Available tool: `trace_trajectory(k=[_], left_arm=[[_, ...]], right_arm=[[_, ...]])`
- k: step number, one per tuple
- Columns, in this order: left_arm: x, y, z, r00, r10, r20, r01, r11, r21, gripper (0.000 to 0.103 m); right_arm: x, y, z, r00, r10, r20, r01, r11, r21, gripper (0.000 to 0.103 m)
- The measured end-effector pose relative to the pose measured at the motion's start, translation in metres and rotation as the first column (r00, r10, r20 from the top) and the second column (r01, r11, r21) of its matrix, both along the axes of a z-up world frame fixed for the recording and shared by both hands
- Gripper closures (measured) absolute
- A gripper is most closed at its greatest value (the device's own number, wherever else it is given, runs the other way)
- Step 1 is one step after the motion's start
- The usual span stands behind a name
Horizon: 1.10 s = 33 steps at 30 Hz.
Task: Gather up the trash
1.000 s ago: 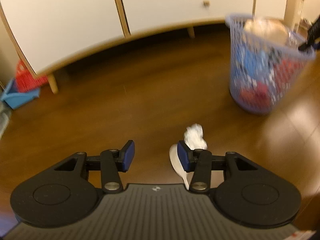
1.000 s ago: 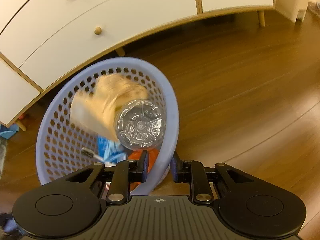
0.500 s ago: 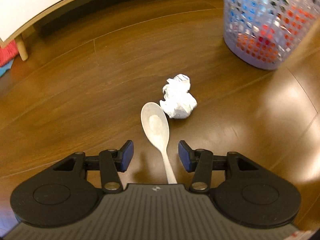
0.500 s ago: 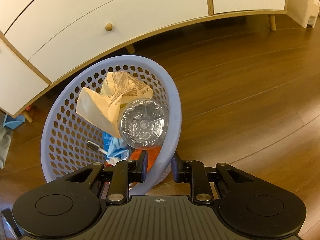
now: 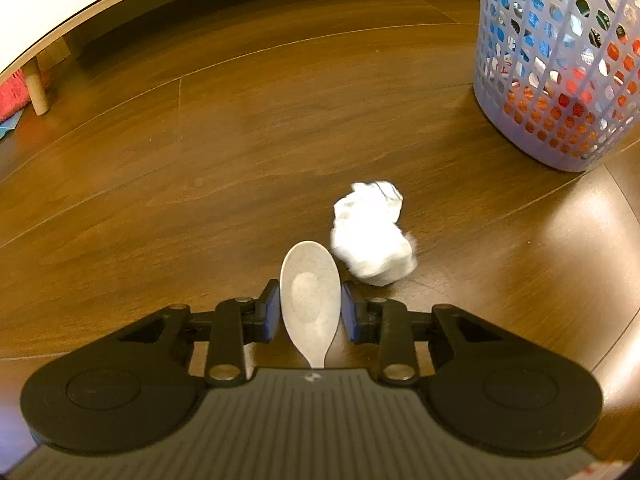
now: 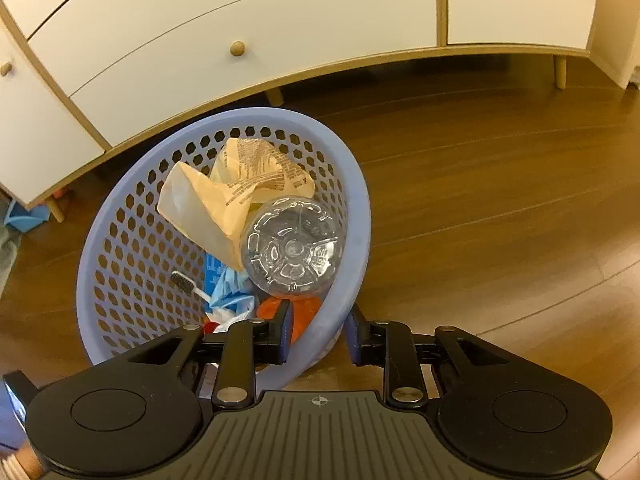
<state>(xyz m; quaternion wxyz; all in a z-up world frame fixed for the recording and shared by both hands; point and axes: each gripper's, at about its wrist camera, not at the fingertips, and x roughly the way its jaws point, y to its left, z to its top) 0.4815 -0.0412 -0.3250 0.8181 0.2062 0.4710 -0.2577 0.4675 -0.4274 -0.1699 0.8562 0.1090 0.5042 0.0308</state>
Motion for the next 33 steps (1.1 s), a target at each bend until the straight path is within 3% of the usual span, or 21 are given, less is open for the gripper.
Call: trace_trajectory(k=[10, 13, 16, 21, 22, 23, 24, 28, 33], left_arm=[[-0.005, 0.009, 0.029, 0.997, -0.033, 0.073, 0.034, 0.999, -0.013, 0.077], [-0.008, 0.008, 0.043, 0.994, -0.048, 0.102, 0.051, 0.999, -0.019, 0.077], [-0.010, 0.007, 0.058, 0.993, -0.044, 0.113, 0.050, 0.998, -0.047, 0.077], [-0.015, -0.002, 0.089, 0.987, -0.062, 0.145, 0.075, 0.993, -0.086, 0.078], [-0.017, -0.004, 0.095, 0.986, -0.066, 0.154, 0.081, 0.992, -0.092, 0.088], [-0.016, -0.006, 0.100, 0.985, -0.071, 0.158, 0.086, 0.992, -0.095, 0.103], [-0.016, -0.009, 0.106, 0.986, -0.073, 0.153, 0.089, 0.991, -0.100, 0.103], [-0.019, -0.015, 0.116, 0.981, -0.086, 0.174, 0.104, 0.990, -0.094, 0.103], [-0.030, -0.007, 0.105, 0.989, -0.083, 0.121, 0.090, 0.994, -0.057, 0.094]], right_arm=[[0.001, 0.013, 0.006, 0.998, 0.053, -0.017, -0.054, 0.994, -0.092, 0.077], [0.002, 0.010, 0.008, 0.999, 0.035, -0.030, -0.037, 0.996, -0.081, 0.072], [0.000, 0.003, 0.015, 1.000, 0.003, -0.016, -0.004, 0.999, -0.054, 0.060], [-0.005, -0.008, 0.012, 0.996, -0.072, -0.054, 0.072, 0.997, 0.010, 0.059], [-0.005, -0.009, 0.011, 0.996, -0.072, -0.052, 0.073, 0.997, 0.025, 0.059], [-0.005, -0.009, 0.010, 0.996, -0.076, -0.045, 0.078, 0.996, 0.037, 0.068], [-0.005, -0.008, 0.009, 0.997, -0.077, -0.032, 0.079, 0.995, 0.056, 0.083], [-0.007, -0.004, 0.012, 0.997, -0.076, -0.016, 0.077, 0.996, 0.047, 0.083], [-0.008, -0.001, 0.013, 0.999, -0.046, -0.004, 0.046, 0.998, 0.036, 0.083]])
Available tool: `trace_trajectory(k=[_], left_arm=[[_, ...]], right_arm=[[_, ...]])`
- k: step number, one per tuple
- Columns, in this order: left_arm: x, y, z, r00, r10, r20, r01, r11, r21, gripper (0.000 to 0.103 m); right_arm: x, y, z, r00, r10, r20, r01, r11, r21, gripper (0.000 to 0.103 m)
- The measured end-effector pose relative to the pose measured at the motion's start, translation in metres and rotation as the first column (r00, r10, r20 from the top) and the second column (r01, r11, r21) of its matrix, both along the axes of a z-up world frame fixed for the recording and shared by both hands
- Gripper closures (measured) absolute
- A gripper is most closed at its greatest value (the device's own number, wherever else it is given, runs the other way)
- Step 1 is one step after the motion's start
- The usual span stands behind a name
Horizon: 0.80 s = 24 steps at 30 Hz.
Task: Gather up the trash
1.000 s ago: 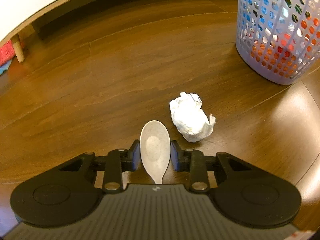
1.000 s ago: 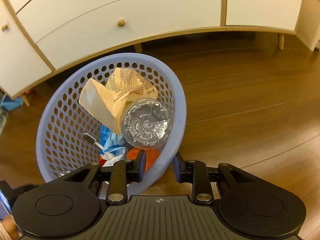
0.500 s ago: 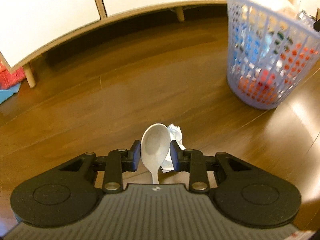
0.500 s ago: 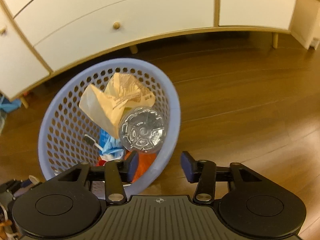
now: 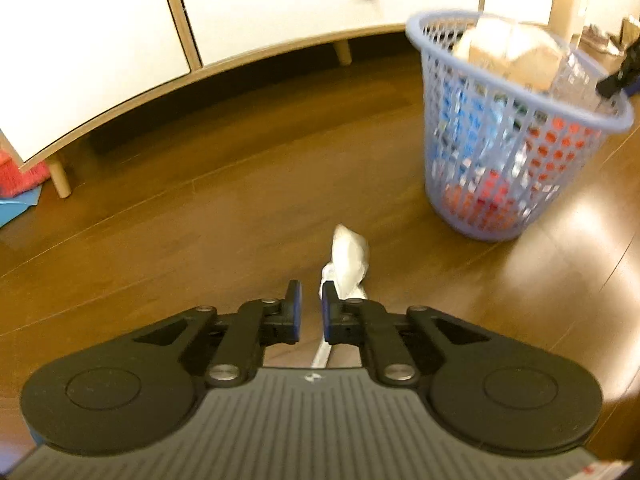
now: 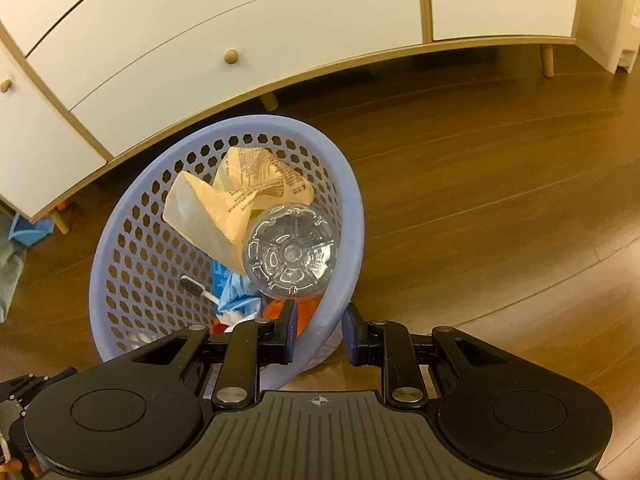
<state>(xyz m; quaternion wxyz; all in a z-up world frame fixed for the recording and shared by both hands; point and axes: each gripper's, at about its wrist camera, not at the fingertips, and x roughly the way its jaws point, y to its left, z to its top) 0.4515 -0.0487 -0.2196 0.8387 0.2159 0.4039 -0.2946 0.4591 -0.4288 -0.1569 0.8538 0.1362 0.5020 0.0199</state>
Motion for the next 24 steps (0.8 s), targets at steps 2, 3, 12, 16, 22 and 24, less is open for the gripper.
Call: trace_trajectory(k=[2, 3, 12, 16, 22, 24], left_arm=[[0.000, 0.000, -0.007, 1.000, -0.007, -0.015, 0.007, 1.000, 0.011, 0.084], [0.000, 0.000, -0.012, 1.000, -0.010, -0.023, 0.010, 1.000, 0.016, 0.082], [0.017, 0.004, -0.069, 0.999, -0.027, -0.030, 0.031, 0.988, 0.149, 0.068], [0.034, 0.008, -0.086, 1.000, 0.001, -0.025, 0.003, 0.985, 0.172, 0.068], [0.060, 0.014, -0.093, 0.996, 0.092, -0.003, -0.091, 0.986, 0.142, 0.068], [0.069, 0.019, -0.093, 0.992, 0.129, 0.005, -0.129, 0.984, 0.127, 0.068]], right_arm=[[0.001, 0.000, 0.000, 1.000, 0.005, 0.003, -0.005, 1.000, 0.001, 0.083], [0.002, -0.001, 0.000, 1.000, 0.007, 0.003, -0.007, 1.000, 0.002, 0.082], [0.004, -0.010, 0.003, 1.000, 0.014, 0.025, -0.014, 1.000, -0.021, 0.082], [0.004, -0.012, 0.007, 0.999, -0.010, 0.039, 0.010, 1.000, -0.006, 0.082], [0.003, -0.008, 0.006, 0.999, 0.005, 0.054, -0.004, 1.000, -0.031, 0.082], [0.003, -0.008, 0.005, 0.998, 0.003, 0.058, -0.001, 1.000, -0.029, 0.082]])
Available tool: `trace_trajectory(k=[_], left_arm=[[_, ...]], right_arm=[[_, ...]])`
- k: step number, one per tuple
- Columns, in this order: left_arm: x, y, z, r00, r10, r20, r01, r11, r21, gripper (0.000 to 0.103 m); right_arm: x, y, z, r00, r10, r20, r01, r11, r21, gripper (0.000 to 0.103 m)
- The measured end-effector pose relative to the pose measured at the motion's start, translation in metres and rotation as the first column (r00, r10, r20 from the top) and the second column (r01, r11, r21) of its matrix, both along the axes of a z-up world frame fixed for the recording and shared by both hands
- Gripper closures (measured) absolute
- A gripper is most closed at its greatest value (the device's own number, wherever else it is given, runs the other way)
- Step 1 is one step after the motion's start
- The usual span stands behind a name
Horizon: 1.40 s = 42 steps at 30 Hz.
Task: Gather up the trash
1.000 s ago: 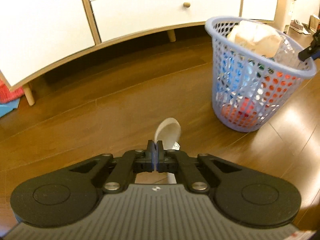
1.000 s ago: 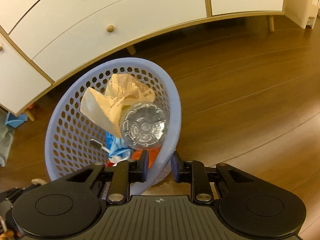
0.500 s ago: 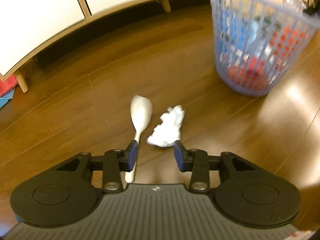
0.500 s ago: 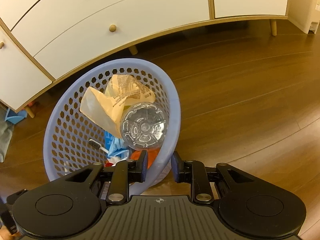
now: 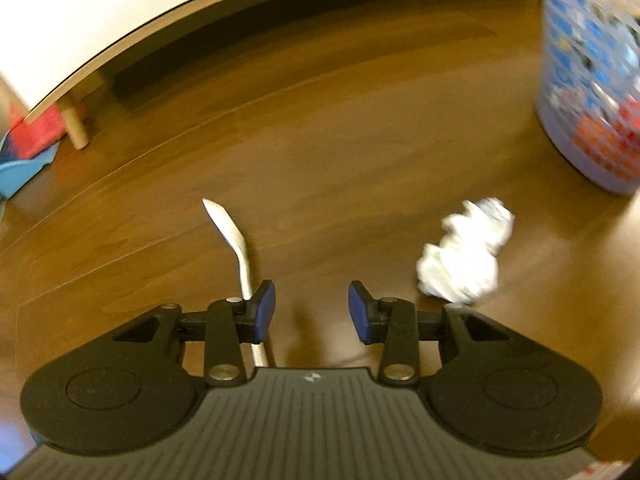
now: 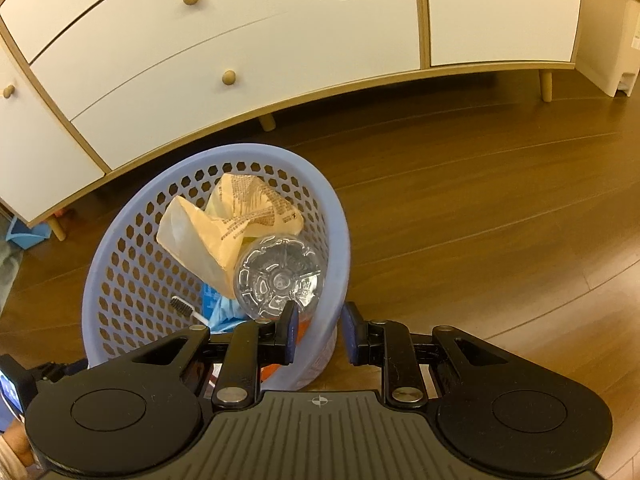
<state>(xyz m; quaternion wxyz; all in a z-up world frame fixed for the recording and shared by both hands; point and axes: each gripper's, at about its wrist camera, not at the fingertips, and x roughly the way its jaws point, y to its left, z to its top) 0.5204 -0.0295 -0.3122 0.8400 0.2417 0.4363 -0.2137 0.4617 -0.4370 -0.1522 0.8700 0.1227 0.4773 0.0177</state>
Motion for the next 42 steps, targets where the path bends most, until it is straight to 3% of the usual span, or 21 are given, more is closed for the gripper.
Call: trace_trajectory(k=[8, 10, 11, 13, 18, 26, 34, 36, 40, 41, 42], left_arm=[[0.022, 0.011, -0.015, 0.996, 0.092, -0.002, -0.092, 0.996, 0.014, 0.069], [0.025, 0.010, -0.015, 0.996, 0.086, -0.006, -0.086, 0.996, 0.001, 0.076], [0.025, 0.009, -0.015, 0.997, 0.078, -0.019, -0.079, 0.997, -0.009, 0.087], [0.027, 0.008, -0.015, 0.997, 0.072, -0.039, -0.073, 0.997, -0.019, 0.098], [0.029, 0.007, -0.014, 0.999, 0.046, -0.027, -0.047, 0.999, -0.014, 0.099], [0.016, -0.002, 0.020, 1.000, 0.015, 0.001, -0.015, 0.997, -0.081, 0.103], [0.002, -0.010, 0.053, 0.999, -0.045, 0.000, 0.045, 0.991, -0.124, 0.103], [0.000, -0.008, 0.057, 0.999, -0.044, 0.019, 0.046, 0.994, -0.104, 0.102], [-0.002, -0.007, 0.050, 0.998, -0.067, -0.013, 0.065, 0.992, -0.111, 0.093], [-0.005, -0.010, 0.048, 0.995, -0.095, -0.026, 0.091, 0.988, -0.127, 0.085], [-0.009, -0.015, 0.045, 0.990, -0.132, -0.042, 0.125, 0.982, -0.140, 0.070]], right_arm=[[0.003, -0.003, -0.006, 1.000, 0.003, -0.005, -0.003, 1.000, 0.010, 0.082], [0.003, -0.002, -0.008, 1.000, 0.006, -0.010, -0.006, 1.000, 0.014, 0.082], [0.003, -0.002, -0.008, 1.000, 0.008, -0.012, -0.008, 1.000, 0.013, 0.082], [0.003, 0.000, -0.009, 1.000, 0.013, -0.013, -0.013, 1.000, 0.007, 0.082], [0.003, -0.002, -0.010, 1.000, 0.014, -0.011, -0.014, 1.000, 0.015, 0.082], [0.004, 0.000, -0.012, 1.000, 0.023, -0.018, -0.023, 1.000, 0.005, 0.082], [0.007, 0.006, -0.011, 0.998, 0.045, -0.033, -0.046, 0.998, -0.037, 0.082], [0.006, 0.006, -0.012, 0.998, 0.045, -0.036, -0.046, 0.998, -0.033, 0.082], [0.005, 0.006, -0.013, 0.999, 0.039, -0.032, -0.039, 0.999, -0.020, 0.082], [0.006, 0.006, -0.013, 0.999, 0.039, -0.031, -0.040, 0.999, -0.020, 0.082], [0.006, 0.006, -0.013, 0.999, 0.039, -0.029, -0.040, 0.999, -0.019, 0.082]])
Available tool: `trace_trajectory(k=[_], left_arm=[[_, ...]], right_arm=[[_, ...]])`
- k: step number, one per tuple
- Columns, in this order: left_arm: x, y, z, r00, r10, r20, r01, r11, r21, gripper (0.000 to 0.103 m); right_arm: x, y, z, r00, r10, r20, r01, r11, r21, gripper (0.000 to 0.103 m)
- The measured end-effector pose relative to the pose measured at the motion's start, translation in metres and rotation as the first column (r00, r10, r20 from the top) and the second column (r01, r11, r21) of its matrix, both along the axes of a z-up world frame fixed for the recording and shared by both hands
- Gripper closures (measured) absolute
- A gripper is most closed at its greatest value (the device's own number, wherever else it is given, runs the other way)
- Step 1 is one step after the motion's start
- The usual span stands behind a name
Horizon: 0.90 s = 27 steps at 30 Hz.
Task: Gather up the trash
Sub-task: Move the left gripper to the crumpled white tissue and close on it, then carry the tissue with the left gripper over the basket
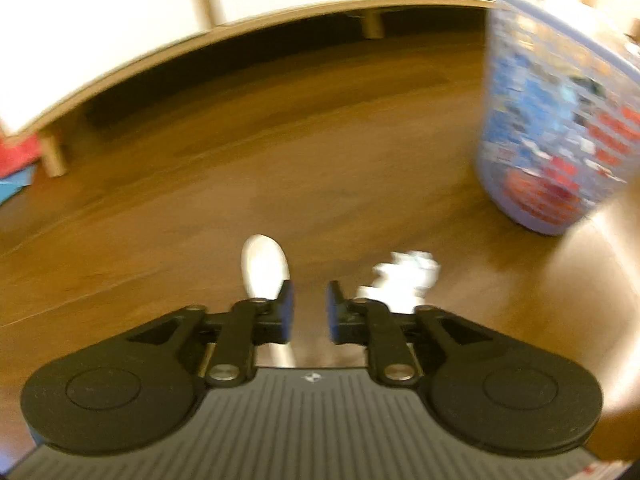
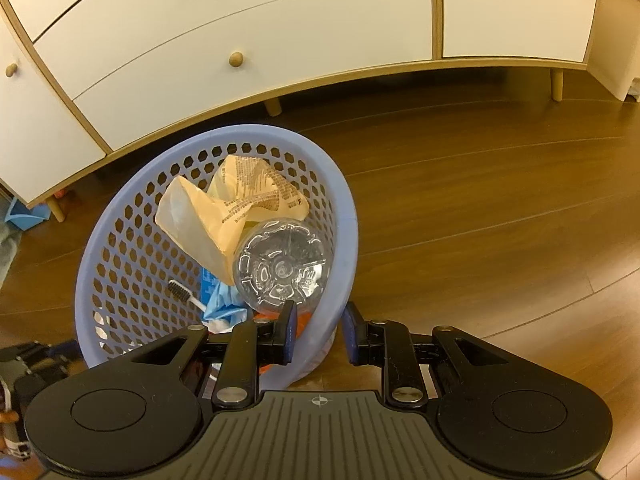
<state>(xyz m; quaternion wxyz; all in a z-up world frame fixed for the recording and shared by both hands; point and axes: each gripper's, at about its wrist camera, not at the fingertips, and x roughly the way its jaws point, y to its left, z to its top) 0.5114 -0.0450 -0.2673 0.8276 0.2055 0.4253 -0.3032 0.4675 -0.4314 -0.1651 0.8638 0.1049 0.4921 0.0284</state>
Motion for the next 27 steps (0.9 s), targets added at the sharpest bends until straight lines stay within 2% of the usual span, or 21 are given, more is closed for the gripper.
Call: trace_trajectory(k=[2, 4, 7, 10, 14, 15, 18, 21, 27], left_arm=[[-0.009, -0.011, -0.004, 0.998, -0.065, -0.001, 0.065, 0.998, -0.016, 0.055], [-0.015, -0.024, -0.012, 0.992, -0.122, 0.013, 0.122, 0.992, 0.007, 0.054], [-0.012, -0.040, -0.031, 0.989, -0.148, -0.011, 0.148, 0.987, 0.057, 0.054], [-0.012, -0.048, -0.050, 0.990, -0.138, -0.028, 0.140, 0.983, 0.118, 0.065], [-0.014, -0.047, -0.057, 0.990, -0.137, -0.017, 0.138, 0.981, 0.134, 0.075], [-0.015, -0.046, -0.054, 0.990, -0.143, -0.011, 0.143, 0.981, 0.131, 0.081], [-0.014, -0.039, -0.040, 0.992, -0.124, 0.002, 0.123, 0.988, 0.091, 0.082], [-0.015, -0.032, -0.019, 0.993, -0.114, 0.036, 0.112, 0.992, 0.066, 0.082], [-0.029, -0.017, 0.049, 0.988, -0.103, 0.114, 0.106, 0.994, -0.023, 0.082]], right_arm=[[0.001, -0.001, -0.001, 1.000, -0.003, 0.003, 0.003, 1.000, 0.006, 0.082], [0.002, -0.002, -0.001, 1.000, -0.002, 0.004, 0.002, 1.000, 0.005, 0.082], [0.003, -0.002, -0.001, 1.000, 0.008, 0.003, -0.008, 1.000, -0.004, 0.082], [0.003, -0.002, -0.002, 1.000, 0.018, 0.004, -0.018, 1.000, -0.021, 0.082], [0.001, -0.001, -0.002, 1.000, 0.023, 0.007, -0.023, 0.999, -0.033, 0.082], [0.000, 0.000, -0.002, 1.000, 0.025, 0.010, -0.025, 0.999, -0.039, 0.083], [-0.002, 0.006, 0.002, 0.999, 0.039, 0.029, -0.038, 0.997, -0.062, 0.084], [-0.003, 0.021, 0.010, 0.995, 0.084, 0.059, -0.076, 0.989, -0.127, 0.088], [-0.003, 0.061, 0.021, 0.981, 0.170, 0.096, -0.143, 0.959, -0.246, 0.094]])
